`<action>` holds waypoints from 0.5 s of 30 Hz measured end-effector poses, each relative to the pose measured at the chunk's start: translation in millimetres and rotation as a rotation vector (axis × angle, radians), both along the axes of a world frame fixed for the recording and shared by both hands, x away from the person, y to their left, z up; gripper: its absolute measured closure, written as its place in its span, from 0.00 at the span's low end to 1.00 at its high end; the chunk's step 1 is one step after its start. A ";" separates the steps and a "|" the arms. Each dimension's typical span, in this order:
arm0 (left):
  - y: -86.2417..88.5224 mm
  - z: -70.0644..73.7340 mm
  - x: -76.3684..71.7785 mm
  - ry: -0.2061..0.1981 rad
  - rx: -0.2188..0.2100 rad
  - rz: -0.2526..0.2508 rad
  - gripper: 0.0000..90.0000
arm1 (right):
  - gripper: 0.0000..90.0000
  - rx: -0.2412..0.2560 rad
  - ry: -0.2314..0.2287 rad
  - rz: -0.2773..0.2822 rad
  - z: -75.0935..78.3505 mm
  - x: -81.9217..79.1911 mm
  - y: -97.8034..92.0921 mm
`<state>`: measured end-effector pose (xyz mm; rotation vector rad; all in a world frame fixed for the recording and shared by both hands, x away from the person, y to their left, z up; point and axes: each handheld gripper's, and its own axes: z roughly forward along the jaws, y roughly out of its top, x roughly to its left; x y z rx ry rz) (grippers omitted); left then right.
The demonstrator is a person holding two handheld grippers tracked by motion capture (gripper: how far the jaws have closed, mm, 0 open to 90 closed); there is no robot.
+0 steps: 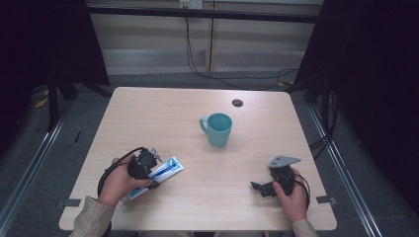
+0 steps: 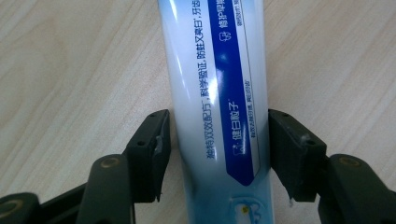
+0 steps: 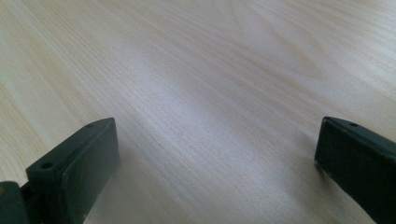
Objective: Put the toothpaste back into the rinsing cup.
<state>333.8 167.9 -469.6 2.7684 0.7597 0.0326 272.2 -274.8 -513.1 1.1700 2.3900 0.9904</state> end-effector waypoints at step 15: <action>-17.5 3.4 3.7 0.058 0.116 0.032 0.57 | 0.00 0.001 0.000 0.000 0.0 0.0 0.0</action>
